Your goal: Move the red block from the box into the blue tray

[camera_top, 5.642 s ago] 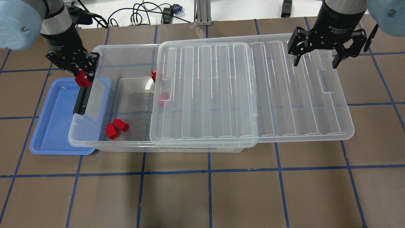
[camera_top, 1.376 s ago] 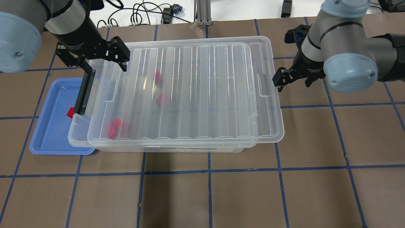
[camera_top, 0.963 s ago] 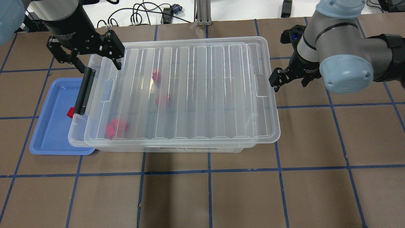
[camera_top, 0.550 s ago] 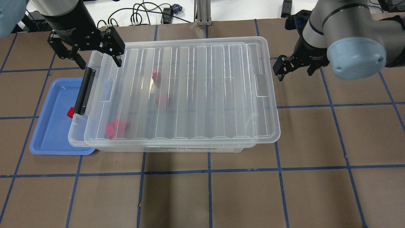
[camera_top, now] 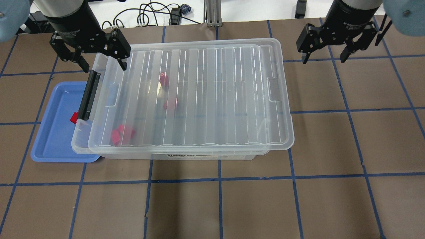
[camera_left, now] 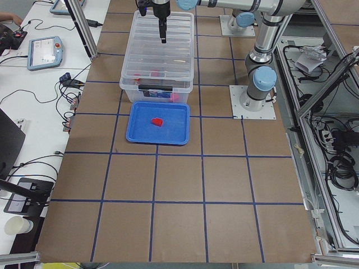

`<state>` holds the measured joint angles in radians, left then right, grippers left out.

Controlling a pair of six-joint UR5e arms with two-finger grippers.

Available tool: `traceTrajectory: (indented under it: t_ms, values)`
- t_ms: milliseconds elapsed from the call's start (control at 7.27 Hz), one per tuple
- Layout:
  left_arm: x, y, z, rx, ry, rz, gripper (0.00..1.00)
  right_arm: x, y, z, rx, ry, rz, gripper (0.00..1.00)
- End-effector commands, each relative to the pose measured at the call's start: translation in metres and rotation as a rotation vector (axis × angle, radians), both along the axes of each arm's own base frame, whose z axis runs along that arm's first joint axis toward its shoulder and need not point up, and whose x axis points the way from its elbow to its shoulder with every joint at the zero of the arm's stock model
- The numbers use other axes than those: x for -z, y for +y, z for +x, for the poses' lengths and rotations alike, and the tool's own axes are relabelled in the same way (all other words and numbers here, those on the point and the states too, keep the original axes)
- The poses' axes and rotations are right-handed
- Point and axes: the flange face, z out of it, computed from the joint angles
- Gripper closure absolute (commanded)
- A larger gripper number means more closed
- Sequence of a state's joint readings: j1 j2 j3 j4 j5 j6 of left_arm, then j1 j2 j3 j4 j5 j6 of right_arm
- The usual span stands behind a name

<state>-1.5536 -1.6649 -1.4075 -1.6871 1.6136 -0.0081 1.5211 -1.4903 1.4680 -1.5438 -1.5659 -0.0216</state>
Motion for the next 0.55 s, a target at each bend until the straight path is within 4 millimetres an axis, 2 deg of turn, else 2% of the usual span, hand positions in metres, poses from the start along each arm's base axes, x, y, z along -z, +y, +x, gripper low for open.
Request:
traceTrajectory:
  t_ms: [0,138,413]
  values:
    - [0.0052,-0.0032,0.0042,-0.01,-0.036,0.008,0.0,0.0004,-0.0016,0.0009,0.006,0.001,0.011,0.0]
    - [0.0089,-0.0111,0.0023,-0.011,-0.015,-0.016,0.0,0.0001,-0.0019,0.001,0.006,0.0,0.008,0.0]
    - [0.0097,-0.0106,-0.005,0.003,0.026,-0.017,0.0,0.0001,-0.0017,0.0017,0.004,0.001,0.008,0.0]
